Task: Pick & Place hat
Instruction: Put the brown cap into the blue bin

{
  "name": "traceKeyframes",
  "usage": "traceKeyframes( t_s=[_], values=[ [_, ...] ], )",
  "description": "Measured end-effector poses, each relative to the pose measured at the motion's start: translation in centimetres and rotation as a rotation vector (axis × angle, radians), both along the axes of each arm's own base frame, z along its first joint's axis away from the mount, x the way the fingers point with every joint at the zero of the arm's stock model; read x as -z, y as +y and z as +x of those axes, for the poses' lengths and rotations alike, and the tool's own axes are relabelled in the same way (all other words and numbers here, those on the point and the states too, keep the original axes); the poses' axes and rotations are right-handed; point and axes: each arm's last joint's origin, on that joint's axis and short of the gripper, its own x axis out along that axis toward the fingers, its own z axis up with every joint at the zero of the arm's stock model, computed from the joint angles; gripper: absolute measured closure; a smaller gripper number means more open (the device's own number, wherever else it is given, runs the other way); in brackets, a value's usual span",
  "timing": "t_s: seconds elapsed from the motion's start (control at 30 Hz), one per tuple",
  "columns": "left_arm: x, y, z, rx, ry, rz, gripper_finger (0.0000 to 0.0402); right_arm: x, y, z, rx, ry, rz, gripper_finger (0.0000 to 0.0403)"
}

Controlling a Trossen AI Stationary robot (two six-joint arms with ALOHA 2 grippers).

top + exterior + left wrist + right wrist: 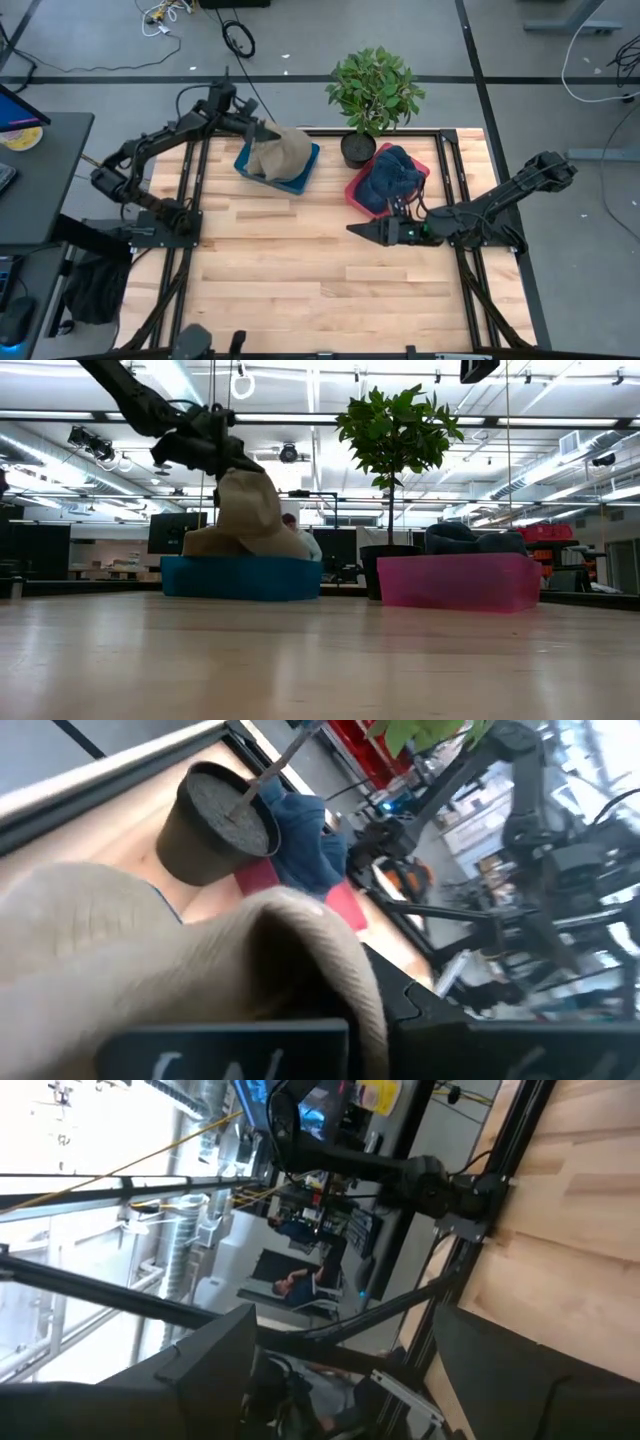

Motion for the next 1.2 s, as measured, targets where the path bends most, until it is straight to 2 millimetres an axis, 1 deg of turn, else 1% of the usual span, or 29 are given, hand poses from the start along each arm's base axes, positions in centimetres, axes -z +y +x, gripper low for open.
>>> traceKeyframes(
  t_s=[0.13,0.33,0.4,0.53,0.73,0.83,1.1,1.2],
  values=[
    [-0.5,0.9,-0.3,0.050,-0.031,-0.059,0.0400,0.0,-0.2,0.1,0.010,0.000,0.000,0.0097],
    [-2.6,1.9,-0.9,0.066,-0.072,0.008,0.0400,0.0,-0.2,0.1,0.011,0.000,0.000,0.0097],
    [-2.9,2.0,-1.1,0.069,-0.066,0.029,0.0400,0.0,-0.3,0.1,0.012,0.000,0.000,0.0097],
    [-2.7,1.6,-1.3,0.094,-0.026,0.044,0.0400,0.0,-0.3,0.1,0.014,0.004,-0.002,0.0097],
    [-1.4,0.3,-1.4,0.127,0.087,0.060,0.0400,0.2,-0.5,0.2,0.020,0.021,-0.010,0.0097],
    [-1.2,-0.3,-1.0,0.163,0.097,0.065,0.0400,0.2,-0.7,0.3,0.026,0.023,-0.011,0.0097],
    [-1.0,-0.9,0.1,0.152,0.176,0.162,0.0400,0.2,-1.1,0.5,0.023,0.022,-0.011,0.0097],
    [-0.4,-0.8,0.6,0.156,0.197,0.151,0.0400,0.2,-1.2,0.5,0.023,0.022,-0.012,0.0097]
  ],
)
